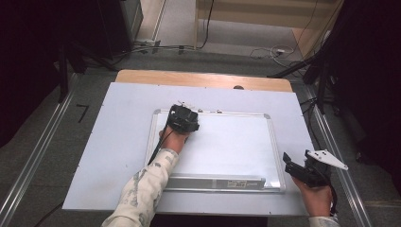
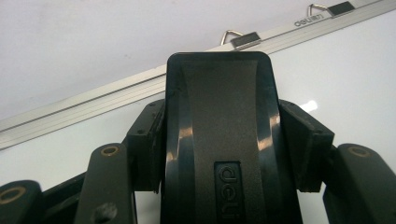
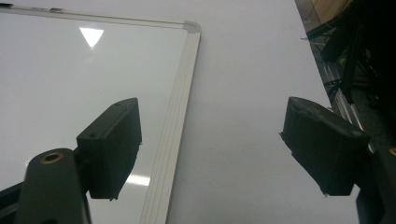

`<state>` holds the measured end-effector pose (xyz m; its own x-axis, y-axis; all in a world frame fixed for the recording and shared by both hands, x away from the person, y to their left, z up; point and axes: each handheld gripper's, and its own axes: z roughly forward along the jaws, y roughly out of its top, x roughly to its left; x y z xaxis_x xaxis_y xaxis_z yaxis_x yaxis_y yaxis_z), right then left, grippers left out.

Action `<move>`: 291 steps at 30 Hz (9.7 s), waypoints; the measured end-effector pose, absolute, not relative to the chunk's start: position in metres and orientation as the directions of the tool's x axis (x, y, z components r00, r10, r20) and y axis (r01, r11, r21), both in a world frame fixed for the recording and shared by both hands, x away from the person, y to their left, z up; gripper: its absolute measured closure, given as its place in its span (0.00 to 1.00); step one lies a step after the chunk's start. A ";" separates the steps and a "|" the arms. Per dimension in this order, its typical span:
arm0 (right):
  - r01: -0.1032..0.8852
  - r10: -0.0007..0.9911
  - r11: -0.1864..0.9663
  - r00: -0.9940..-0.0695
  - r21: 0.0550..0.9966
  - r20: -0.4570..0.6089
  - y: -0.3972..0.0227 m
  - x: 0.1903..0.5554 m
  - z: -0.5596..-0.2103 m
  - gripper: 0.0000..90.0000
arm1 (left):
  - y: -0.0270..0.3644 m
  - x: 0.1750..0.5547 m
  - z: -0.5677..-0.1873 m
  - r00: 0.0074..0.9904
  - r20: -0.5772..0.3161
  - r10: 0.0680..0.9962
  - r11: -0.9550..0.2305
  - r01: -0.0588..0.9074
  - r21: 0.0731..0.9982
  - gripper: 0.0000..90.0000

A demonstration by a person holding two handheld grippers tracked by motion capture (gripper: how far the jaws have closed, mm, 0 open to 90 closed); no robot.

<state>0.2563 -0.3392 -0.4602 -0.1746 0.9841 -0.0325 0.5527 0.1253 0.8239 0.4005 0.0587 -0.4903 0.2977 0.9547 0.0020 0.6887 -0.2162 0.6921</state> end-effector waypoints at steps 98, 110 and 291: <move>0.558 0.982 0.135 -0.183 0.819 -0.038 -0.334 0.259 -0.461 0.20 | 0.110 0.368 -0.439 0.164 -0.066 0.984 -0.058 0.653 0.755 0.45; 0.556 0.982 0.135 -0.183 0.820 -0.038 -0.334 0.258 -0.461 0.21 | 0.121 0.372 -0.442 0.121 -0.078 0.990 -0.022 0.659 0.752 0.45; 0.561 0.986 0.132 -0.162 0.817 -0.047 -0.335 0.256 -0.461 0.20 | 0.235 0.263 -0.471 0.072 -0.158 0.985 0.088 0.576 0.813 0.22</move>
<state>0.2560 -0.3355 -0.4608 -0.1621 0.9856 -0.0474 0.5611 0.1316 0.8173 0.2625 0.2355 -0.4711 0.0725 0.9848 -0.1580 0.5759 0.0880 0.8127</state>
